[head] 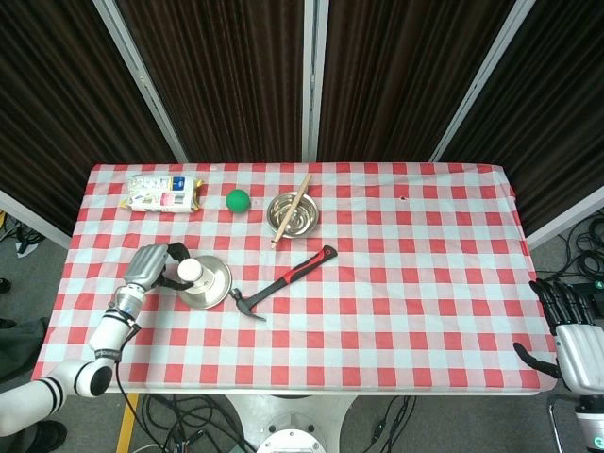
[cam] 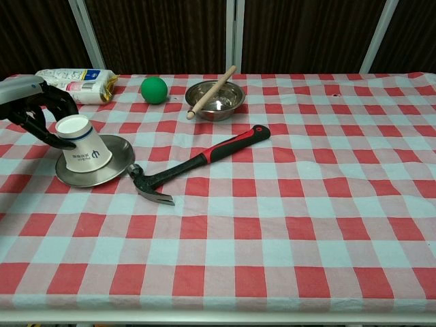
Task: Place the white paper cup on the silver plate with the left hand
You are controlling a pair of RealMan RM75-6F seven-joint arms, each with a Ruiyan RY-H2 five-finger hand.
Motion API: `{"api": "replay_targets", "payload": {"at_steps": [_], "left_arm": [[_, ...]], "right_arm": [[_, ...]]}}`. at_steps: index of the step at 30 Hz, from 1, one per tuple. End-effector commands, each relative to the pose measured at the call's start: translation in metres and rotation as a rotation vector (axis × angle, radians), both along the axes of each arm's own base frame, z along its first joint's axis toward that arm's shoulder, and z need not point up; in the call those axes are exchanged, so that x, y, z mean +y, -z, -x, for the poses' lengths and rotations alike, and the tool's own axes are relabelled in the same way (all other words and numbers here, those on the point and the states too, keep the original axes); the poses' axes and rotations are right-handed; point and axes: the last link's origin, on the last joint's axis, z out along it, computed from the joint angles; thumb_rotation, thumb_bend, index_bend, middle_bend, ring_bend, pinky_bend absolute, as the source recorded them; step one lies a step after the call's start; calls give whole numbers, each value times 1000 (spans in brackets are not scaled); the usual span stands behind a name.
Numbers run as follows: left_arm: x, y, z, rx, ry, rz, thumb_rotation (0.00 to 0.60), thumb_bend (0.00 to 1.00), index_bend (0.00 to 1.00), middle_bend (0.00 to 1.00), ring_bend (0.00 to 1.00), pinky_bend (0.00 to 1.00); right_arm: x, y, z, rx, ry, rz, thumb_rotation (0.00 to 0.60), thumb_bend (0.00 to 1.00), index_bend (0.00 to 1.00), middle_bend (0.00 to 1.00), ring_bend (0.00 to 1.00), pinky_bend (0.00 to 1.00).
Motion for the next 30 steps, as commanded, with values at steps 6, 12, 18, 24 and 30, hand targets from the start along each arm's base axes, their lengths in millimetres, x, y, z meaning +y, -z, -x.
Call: {"api": "replay_targets", "payload": {"at_steps": [6, 12, 18, 24, 30], "left_arm": [[3, 1, 6, -8, -45, -10, 600, 76, 485, 501, 392, 564], [-16, 1, -7, -71, 10, 64, 600, 76, 485, 501, 392, 564], [-8, -1, -4, -52, 4, 40, 600, 76, 486, 501, 392, 564], [5, -3, 6, -15, -42, -21, 600, 77, 485, 501, 392, 564], [-11, 0, -2, -7, 16, 11, 600, 77, 486, 501, 392, 564]], "right_arm": [[1, 1, 0, 0, -2, -4, 600, 118, 0, 69, 0, 0], [0, 1, 0, 1, -4, -5, 600, 117, 0, 69, 0, 0], [-1, 0, 0, 1, -1, -1, 600, 117, 0, 69, 0, 0], [-1, 0, 1, -2, -4, -3, 600, 117, 0, 69, 0, 0], [-1, 1, 2, -2, -4, -9, 600, 118, 0, 69, 0, 0]]}}
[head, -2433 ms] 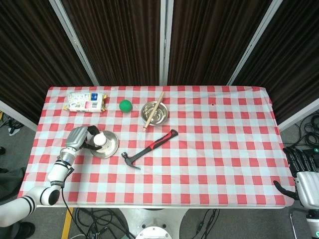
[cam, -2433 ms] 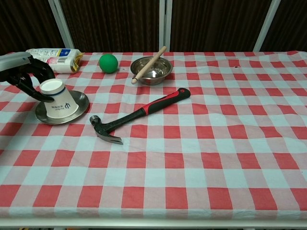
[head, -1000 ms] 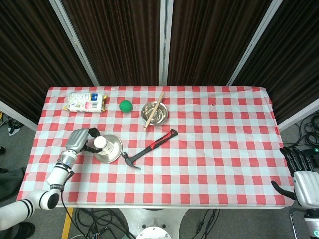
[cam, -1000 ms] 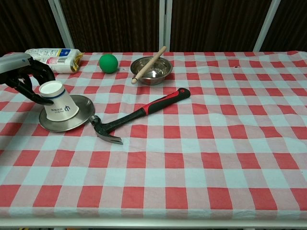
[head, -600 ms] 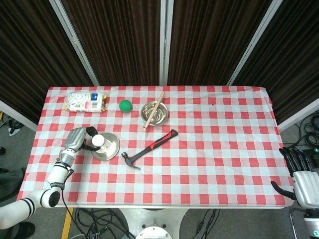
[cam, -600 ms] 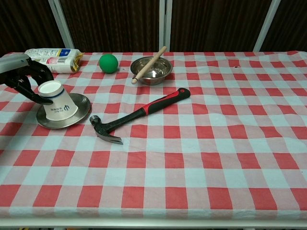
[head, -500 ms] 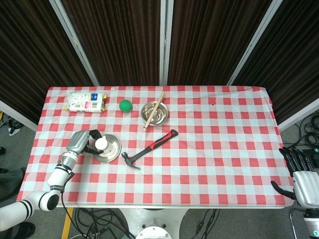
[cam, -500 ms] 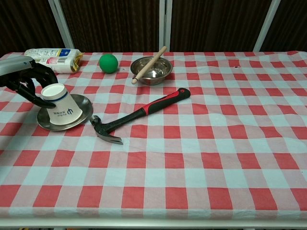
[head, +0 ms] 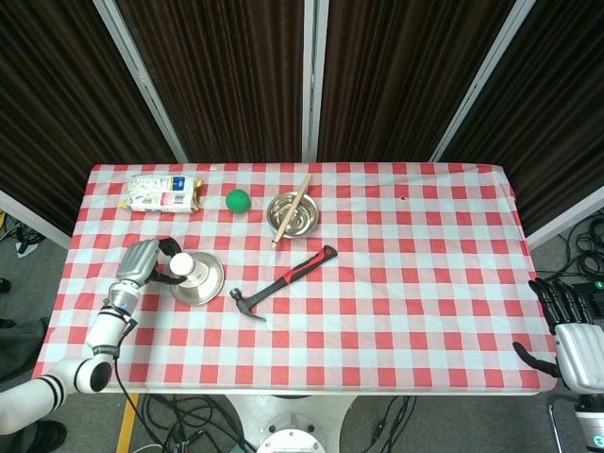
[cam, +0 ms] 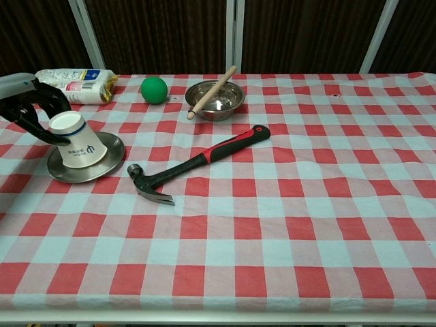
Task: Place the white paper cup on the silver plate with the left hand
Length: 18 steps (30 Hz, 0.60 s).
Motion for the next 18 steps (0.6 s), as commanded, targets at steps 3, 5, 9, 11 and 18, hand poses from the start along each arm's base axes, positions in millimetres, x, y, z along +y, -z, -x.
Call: {"api": "replay_targets", "payload": {"at_steps": [3, 5, 9, 11, 18], "left_arm": [[-17, 3, -11, -6, 61, 41, 600, 78, 486, 501, 392, 564], [-18, 3, -14, -6, 74, 42, 600, 78, 486, 500, 392, 563], [-9, 3, -10, 26, 59, 30, 600, 78, 486, 499, 392, 561], [-2, 2, -6, 36, 36, 12, 600, 77, 486, 499, 392, 560], [10, -6, 6, 57, -17, -56, 600, 78, 485, 499, 392, 559]], "right_arm": [[0, -1, 1, 3, 2, 0, 600, 117, 0, 69, 0, 0], [0, -1, 1, 4, 5, -1, 600, 117, 0, 69, 0, 0], [0, -1, 0, 4, 3, 0, 600, 118, 0, 69, 0, 0], [0, -1, 0, 4, 2, 1, 600, 118, 0, 69, 0, 0], [0, -1, -1, 7, 0, -3, 600, 118, 0, 69, 0, 0]]}}
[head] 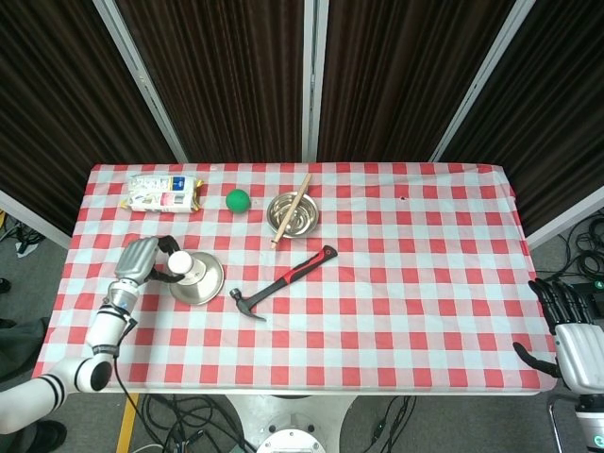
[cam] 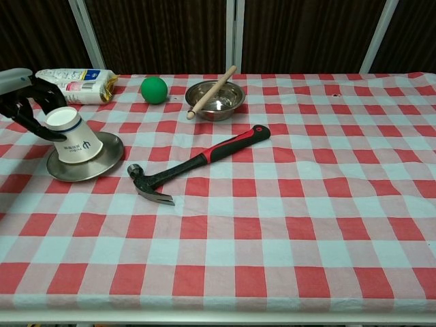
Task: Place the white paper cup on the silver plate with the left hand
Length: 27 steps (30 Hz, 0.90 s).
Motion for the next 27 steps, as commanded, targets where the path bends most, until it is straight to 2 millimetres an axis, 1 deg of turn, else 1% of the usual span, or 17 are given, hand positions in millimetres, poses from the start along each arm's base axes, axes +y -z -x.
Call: {"api": "replay_targets", "payload": {"at_steps": [1, 10, 14, 17, 19, 23, 27], "left_arm": [[-1, 0, 0, -8, -5, -2, 600, 78, 486, 499, 392, 559], [-24, 9, -16, -36, 72, 93, 600, 78, 485, 499, 392, 558], [-18, 9, -14, -19, 63, 80, 600, 79, 486, 499, 392, 558], [-5, 7, -5, 7, 23, 35, 600, 78, 485, 499, 392, 557], [-2, 6, -1, -3, -4, 20, 600, 77, 485, 499, 392, 557], [-8, 6, -1, 3, 10, 21, 600, 79, 486, 499, 392, 557], [-22, 9, -10, -14, 53, 64, 600, 80, 486, 499, 392, 557]], "right_arm": [[0, 0, 0, 1, -2, -1, 600, 118, 0, 69, 0, 0], [-1, 1, -2, 2, -1, -3, 600, 118, 0, 69, 0, 0], [-2, 0, -3, 5, -2, -2, 600, 117, 0, 69, 0, 0], [-2, 0, -3, 5, -2, 0, 600, 117, 0, 69, 0, 0], [-1, 0, -4, 4, -3, 0, 600, 117, 0, 69, 0, 0], [0, 1, -4, 4, -2, -5, 600, 117, 0, 69, 0, 0], [-1, 2, -4, 5, -4, -8, 600, 117, 0, 69, 0, 0]]}}
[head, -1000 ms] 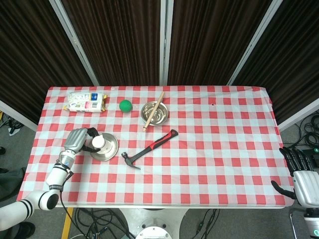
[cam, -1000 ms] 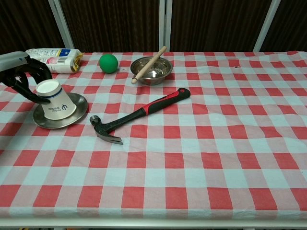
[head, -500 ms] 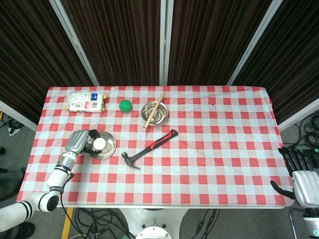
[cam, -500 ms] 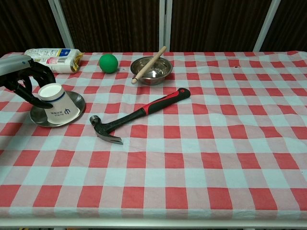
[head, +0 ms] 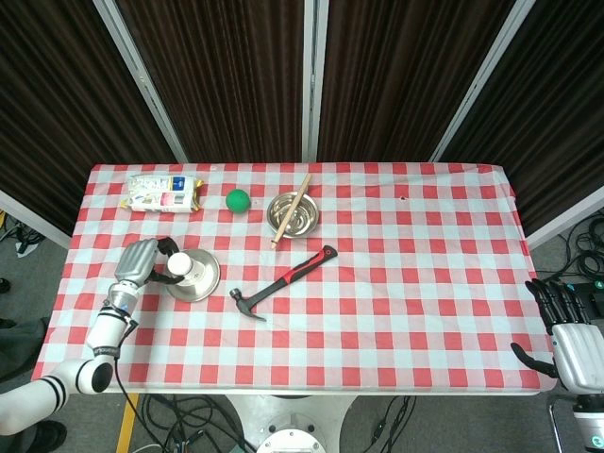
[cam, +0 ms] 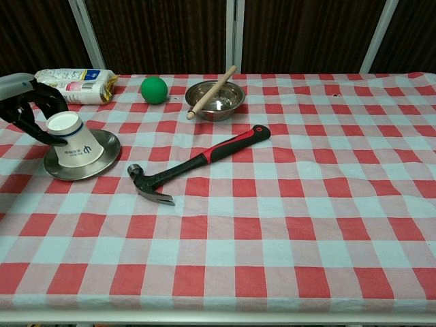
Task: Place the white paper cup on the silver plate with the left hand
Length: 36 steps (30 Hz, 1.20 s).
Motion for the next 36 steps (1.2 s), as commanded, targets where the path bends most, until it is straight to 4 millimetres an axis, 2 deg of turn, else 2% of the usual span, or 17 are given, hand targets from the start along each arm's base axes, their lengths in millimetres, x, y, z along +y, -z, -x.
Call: {"api": "replay_targets", "payload": {"at_steps": [1, 5, 14, 23, 26, 30, 33, 36], "left_arm": [[-14, 4, -8, -13, 40, 41, 600, 80, 485, 499, 392, 557], [-15, 6, -11, -17, 45, 51, 600, 80, 485, 499, 392, 557], [7, -2, 5, -17, -46, -29, 600, 80, 485, 499, 392, 557], [-1, -18, -3, -75, -12, -63, 600, 80, 486, 499, 392, 557], [9, -32, -5, -89, -11, -110, 600, 81, 486, 499, 392, 556], [32, -43, 3, -76, -67, -164, 600, 82, 483, 496, 392, 552], [49, -41, 14, -54, -140, -166, 600, 82, 477, 491, 385, 531], [58, -34, 21, -29, -185, -149, 600, 83, 452, 466, 343, 469]], "right_arm": [[0, 0, 0, 0, -1, 2, 600, 118, 0, 69, 0, 0], [-1, -1, 0, 1, 0, 5, 600, 117, 0, 69, 0, 1], [-1, -1, 1, -3, 1, 6, 600, 117, 0, 69, 0, 0], [0, -3, 0, -4, -6, 14, 600, 117, 0, 69, 0, 0], [1, -4, 1, -4, -6, 14, 600, 117, 0, 69, 0, 0], [3, -4, 2, -7, -4, 15, 600, 117, 0, 69, 0, 0], [4, -3, 2, -10, -2, 16, 600, 117, 0, 69, 0, 0], [5, -3, 3, -11, 4, 20, 600, 118, 0, 69, 0, 0]]}}
